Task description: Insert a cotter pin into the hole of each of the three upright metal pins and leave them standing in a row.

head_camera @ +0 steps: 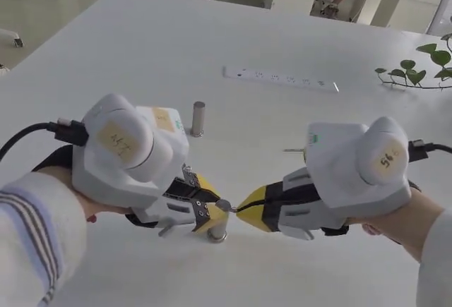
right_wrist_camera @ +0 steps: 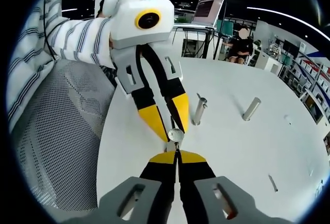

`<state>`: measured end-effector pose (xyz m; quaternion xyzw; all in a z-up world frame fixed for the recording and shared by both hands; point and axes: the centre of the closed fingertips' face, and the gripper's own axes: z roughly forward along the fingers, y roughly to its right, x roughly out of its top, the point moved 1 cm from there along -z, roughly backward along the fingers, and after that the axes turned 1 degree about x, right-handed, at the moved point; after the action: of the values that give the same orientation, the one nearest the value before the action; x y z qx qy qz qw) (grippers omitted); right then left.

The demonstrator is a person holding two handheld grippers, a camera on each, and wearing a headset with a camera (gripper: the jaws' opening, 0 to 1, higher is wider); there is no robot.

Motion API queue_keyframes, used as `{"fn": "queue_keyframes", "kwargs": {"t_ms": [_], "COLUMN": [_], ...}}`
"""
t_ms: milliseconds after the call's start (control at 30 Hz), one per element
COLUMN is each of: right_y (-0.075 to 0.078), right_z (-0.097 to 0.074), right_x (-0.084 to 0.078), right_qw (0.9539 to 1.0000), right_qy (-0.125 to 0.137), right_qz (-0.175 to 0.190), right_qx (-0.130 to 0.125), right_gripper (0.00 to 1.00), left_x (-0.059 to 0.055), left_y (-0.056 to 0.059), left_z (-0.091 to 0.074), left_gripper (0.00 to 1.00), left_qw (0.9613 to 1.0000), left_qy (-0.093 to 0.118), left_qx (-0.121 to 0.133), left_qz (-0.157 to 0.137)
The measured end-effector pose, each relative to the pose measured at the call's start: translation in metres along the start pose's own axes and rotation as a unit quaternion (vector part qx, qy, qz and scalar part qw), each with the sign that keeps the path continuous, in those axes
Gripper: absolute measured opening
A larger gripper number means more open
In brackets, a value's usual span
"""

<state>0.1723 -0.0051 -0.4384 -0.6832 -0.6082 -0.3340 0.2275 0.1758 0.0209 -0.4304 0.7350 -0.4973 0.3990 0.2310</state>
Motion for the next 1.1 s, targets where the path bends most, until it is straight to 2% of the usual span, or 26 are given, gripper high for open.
{"fn": "queue_keyframes", "kwargs": {"t_ms": [300,400,433,533,567,733,800,833,933,1033,1100], "right_y": [0.001,0.001,0.001,0.000,0.000,0.000,0.000,0.000,-0.001,-0.003,-0.005], "right_z": [-0.002,-0.003,-0.004,-0.004,-0.004,-0.004,-0.004,-0.004,-0.002,0.003,0.007], "right_x": [0.000,0.001,0.001,0.001,0.001,0.003,0.005,0.005,0.007,0.008,0.008], "right_qw": [1.0000,0.9999,0.9999,0.9999,0.9998,0.9994,0.9990,0.9989,0.9977,0.9972,0.9972], "right_qy": [0.001,0.003,0.004,0.007,0.008,0.019,0.026,0.028,0.041,0.045,0.044], "right_qz": [0.003,0.005,0.005,0.009,0.012,0.025,0.032,0.036,0.053,0.059,0.060], "right_qx": [-0.006,-0.009,-0.010,-0.011,-0.011,-0.014,-0.014,-0.015,-0.011,-0.008,-0.003], "right_gripper": [0.00,0.01,0.02,0.05,0.05,0.10,0.12,0.13,0.16,0.19,0.20], "left_x": [-0.003,-0.002,0.000,0.005,0.004,-0.006,-0.007,-0.006,-0.009,-0.013,-0.015], "left_y": [0.000,0.000,0.000,0.001,0.002,0.003,0.004,0.006,0.005,0.007,0.002], "left_z": [0.000,-0.005,-0.008,-0.016,-0.019,-0.029,-0.034,-0.038,-0.044,-0.047,-0.049], "left_gripper": [0.09,0.11,0.12,0.23,0.28,0.43,0.48,0.52,0.61,0.67,0.75], "left_qw": [1.0000,0.9998,0.9997,0.9985,0.9978,0.9973,0.9953,0.9930,0.9922,0.9924,0.9924], "left_qy": [-0.001,0.007,0.016,0.040,0.043,0.045,0.060,0.072,0.083,0.081,0.080], "left_qx": [-0.001,-0.006,-0.003,-0.009,-0.013,-0.011,-0.011,-0.014,-0.007,-0.004,0.016], "left_qz": [-0.005,-0.015,-0.016,-0.035,-0.049,-0.058,-0.075,-0.093,-0.092,-0.092,-0.092]}}
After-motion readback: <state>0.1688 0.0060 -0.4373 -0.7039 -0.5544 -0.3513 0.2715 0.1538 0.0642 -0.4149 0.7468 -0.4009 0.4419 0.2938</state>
